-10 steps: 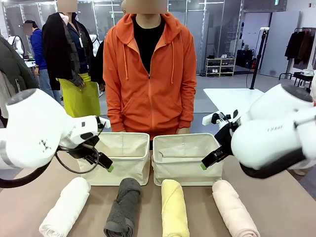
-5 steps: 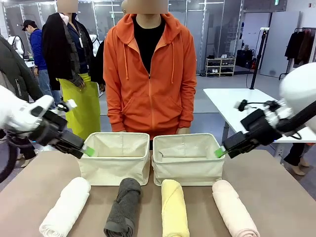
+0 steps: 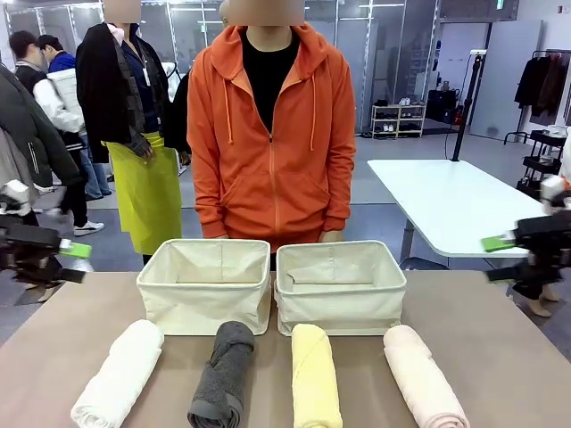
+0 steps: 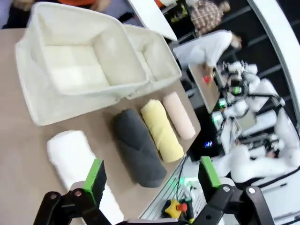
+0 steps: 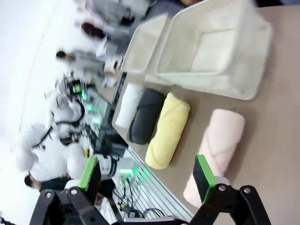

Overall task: Divide the towels into two baskets.
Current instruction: Pick up one hotel-folded towel and place it in the Fabric basket indicated by the person.

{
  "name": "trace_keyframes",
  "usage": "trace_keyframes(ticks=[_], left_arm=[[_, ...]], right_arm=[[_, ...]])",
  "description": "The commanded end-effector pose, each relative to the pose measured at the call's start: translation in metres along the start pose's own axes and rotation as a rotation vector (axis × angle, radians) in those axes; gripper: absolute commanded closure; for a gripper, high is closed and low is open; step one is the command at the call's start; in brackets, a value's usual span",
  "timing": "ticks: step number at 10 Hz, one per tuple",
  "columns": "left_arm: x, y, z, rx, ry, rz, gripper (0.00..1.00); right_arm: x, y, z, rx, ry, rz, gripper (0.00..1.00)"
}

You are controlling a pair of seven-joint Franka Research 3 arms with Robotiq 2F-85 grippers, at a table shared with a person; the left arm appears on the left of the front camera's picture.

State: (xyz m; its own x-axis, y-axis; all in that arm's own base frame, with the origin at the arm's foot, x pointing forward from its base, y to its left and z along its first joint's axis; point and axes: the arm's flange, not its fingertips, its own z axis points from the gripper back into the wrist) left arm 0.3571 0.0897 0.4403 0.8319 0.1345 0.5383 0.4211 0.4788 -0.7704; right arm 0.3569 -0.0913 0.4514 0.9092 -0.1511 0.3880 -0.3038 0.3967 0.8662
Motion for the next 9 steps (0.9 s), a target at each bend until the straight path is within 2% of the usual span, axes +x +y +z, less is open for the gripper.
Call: trace_keyframes(ticks=[1,3,5,7,8,9], left_arm=[[-0.026,0.008,0.034,0.014,-0.120,0.022,0.00],[-0.052,0.018,0.091,0.072,-0.269,0.067,0.00],[-0.073,0.030,0.124,0.111,-0.352,0.132,0.00],[-0.081,0.031,0.133,0.138,-0.364,0.143,0.00],[-0.078,0.028,0.130,0.169,-0.337,0.130,0.00],[-0.057,0.042,0.161,0.151,-0.368,0.168,0.00]], right_arm=[[-0.014,-0.022,0.042,-0.008,-0.162,-0.058,0.00],[-0.039,-0.043,0.099,-0.022,-0.326,-0.128,0.00],[-0.058,-0.049,0.133,-0.035,-0.428,-0.160,0.00],[-0.063,-0.047,0.143,-0.050,-0.470,-0.158,0.00],[-0.059,-0.044,0.134,-0.065,-0.437,-0.123,0.00],[-0.063,-0.051,0.155,-0.061,-0.453,-0.203,0.00]])
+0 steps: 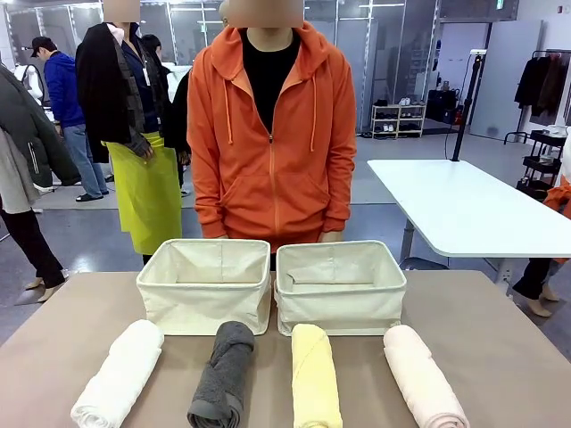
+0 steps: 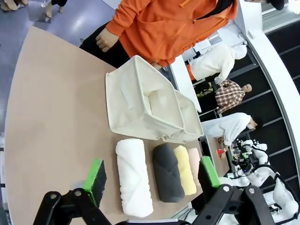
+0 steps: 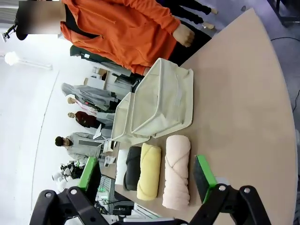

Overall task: Divide the towels into two baskets.
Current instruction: Pick up one hotel-folded towel and place it in the Fabric basket indicated by the person.

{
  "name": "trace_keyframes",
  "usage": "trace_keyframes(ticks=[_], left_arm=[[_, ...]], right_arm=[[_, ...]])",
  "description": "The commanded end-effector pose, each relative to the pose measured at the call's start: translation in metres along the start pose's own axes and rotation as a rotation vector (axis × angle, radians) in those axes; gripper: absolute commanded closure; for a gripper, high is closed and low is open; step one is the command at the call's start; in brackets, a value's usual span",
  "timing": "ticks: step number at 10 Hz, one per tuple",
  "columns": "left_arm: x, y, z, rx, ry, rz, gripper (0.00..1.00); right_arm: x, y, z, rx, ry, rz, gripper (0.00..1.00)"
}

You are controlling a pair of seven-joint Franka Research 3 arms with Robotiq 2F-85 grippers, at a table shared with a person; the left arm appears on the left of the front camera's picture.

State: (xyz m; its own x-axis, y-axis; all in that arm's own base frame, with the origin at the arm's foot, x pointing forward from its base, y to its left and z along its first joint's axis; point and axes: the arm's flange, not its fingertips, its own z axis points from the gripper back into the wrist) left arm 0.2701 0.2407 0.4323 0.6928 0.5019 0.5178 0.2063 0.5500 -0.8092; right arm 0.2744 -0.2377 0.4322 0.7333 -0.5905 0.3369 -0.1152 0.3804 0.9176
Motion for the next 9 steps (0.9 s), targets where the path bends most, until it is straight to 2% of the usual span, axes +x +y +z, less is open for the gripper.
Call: trace_keyframes(ticks=[1,9], left_arm=[[-0.0002,0.0007,0.0017,-0.009,-0.008,0.004,0.00],[-0.0002,0.0007,0.0017,-0.009,-0.008,0.004,0.00]], right_arm=[[0.0002,-0.0024,0.0055,0.002,-0.009,-0.017,0.00],[0.0002,-0.0024,0.0055,0.002,-0.009,-0.017,0.00]])
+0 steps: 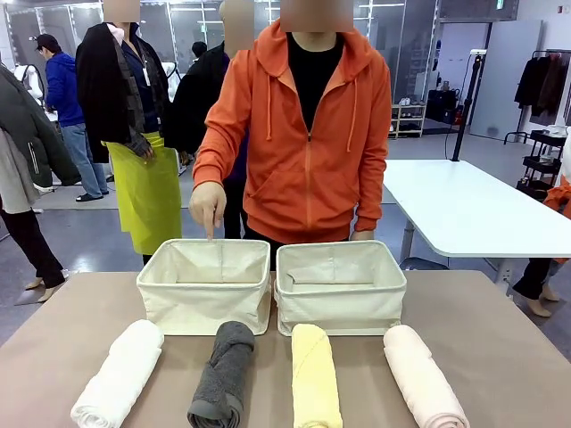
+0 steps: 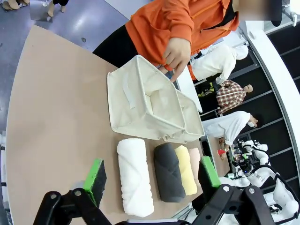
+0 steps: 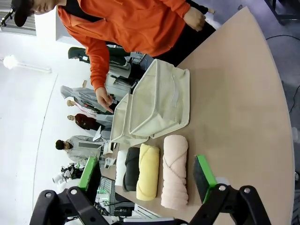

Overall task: Divide the towels into two baskets.
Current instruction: Pick up one hotel-folded towel and place it in the Fabric basket indicated by the person.

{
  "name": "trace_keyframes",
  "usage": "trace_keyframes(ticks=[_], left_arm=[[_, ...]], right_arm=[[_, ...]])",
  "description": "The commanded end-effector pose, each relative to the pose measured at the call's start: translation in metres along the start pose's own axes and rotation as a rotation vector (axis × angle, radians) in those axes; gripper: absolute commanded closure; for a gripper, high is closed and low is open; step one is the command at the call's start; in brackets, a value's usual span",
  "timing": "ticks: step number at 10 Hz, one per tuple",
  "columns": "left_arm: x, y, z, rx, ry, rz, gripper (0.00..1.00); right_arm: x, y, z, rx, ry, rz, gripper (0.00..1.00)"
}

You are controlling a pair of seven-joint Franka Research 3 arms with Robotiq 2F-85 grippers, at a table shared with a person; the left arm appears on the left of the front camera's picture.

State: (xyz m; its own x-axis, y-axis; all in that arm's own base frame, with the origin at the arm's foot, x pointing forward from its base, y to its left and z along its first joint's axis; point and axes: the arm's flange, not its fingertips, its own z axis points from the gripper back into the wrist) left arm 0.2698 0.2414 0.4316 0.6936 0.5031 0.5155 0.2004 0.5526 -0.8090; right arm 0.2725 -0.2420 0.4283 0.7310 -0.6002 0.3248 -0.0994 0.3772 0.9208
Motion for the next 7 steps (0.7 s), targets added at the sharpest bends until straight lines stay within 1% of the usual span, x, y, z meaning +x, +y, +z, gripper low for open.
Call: trace_keyframes(ticks=[1,7], left_arm=[[0.0001,-0.0002,0.0012,-0.015,-0.008,0.001,0.00],[0.0001,-0.0002,0.0012,-0.015,-0.008,0.001,0.00]], right_arm=[[0.0003,0.0026,0.0020,0.010,-0.004,-0.002,0.00],[0.0003,0.0026,0.0020,0.010,-0.004,-0.002,0.00]])
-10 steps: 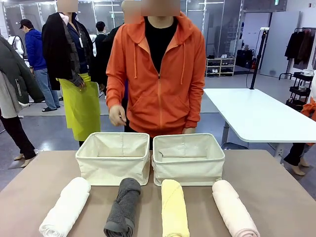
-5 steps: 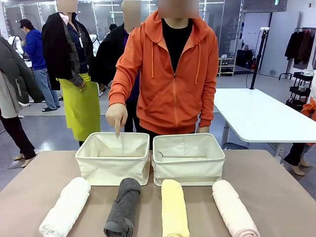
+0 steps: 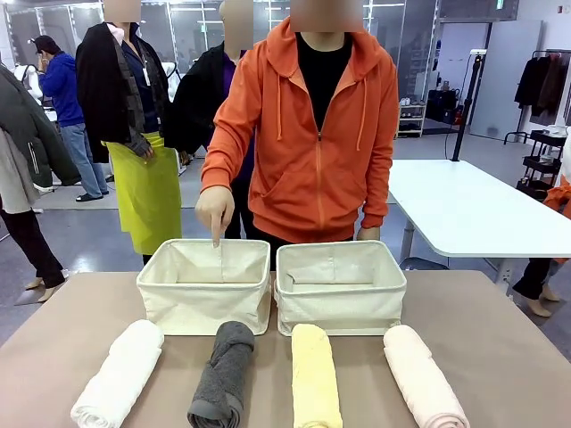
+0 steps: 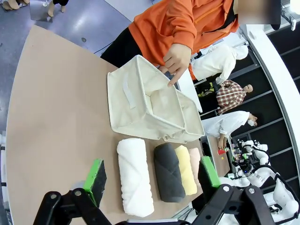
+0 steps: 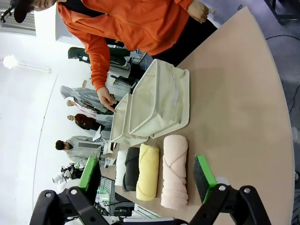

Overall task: Divide the towels into two baskets.
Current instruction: Pick up one hotel-folded towel and place it in the Fabric basket indicated by the person.

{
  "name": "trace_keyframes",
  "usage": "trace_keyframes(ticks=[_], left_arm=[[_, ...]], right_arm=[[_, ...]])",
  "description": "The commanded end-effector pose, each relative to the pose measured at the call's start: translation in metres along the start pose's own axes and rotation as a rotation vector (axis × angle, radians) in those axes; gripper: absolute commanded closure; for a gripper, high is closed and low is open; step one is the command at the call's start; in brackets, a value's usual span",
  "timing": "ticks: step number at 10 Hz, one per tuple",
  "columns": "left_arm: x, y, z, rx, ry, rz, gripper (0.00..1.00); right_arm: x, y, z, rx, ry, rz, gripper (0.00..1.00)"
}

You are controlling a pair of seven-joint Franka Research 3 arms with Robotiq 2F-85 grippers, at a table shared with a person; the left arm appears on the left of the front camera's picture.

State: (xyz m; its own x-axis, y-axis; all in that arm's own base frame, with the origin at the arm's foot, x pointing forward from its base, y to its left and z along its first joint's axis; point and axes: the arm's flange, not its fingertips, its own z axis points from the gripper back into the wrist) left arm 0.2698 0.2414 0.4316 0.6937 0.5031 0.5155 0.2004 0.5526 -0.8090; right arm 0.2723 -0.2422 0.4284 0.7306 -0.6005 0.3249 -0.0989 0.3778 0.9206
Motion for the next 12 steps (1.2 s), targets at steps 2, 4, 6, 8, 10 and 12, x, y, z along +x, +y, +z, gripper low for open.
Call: trace_keyframes(ticks=[2,4,6,8,10,12], left_arm=[[0.000,0.000,0.001,-0.015,-0.008,0.002,0.00],[0.000,0.000,0.001,-0.015,-0.008,0.002,0.00],[0.002,-0.020,-0.019,0.049,0.065,-0.048,0.00],[0.006,-0.051,-0.057,0.121,0.181,-0.130,0.00],[0.001,-0.070,-0.085,0.203,0.288,-0.224,0.00],[-0.015,-0.086,-0.112,0.297,0.379,-0.332,0.00]], right_arm=[[0.000,0.003,0.002,0.011,-0.003,-0.003,0.00],[0.000,0.003,0.002,0.011,-0.003,-0.003,0.00],[0.000,0.003,0.002,0.011,-0.003,-0.003,0.00],[0.000,0.003,0.002,0.011,-0.003,-0.003,0.00],[0.000,0.003,0.002,0.011,-0.003,-0.003,0.00],[0.000,0.003,0.002,0.011,-0.003,-0.003,0.00]])
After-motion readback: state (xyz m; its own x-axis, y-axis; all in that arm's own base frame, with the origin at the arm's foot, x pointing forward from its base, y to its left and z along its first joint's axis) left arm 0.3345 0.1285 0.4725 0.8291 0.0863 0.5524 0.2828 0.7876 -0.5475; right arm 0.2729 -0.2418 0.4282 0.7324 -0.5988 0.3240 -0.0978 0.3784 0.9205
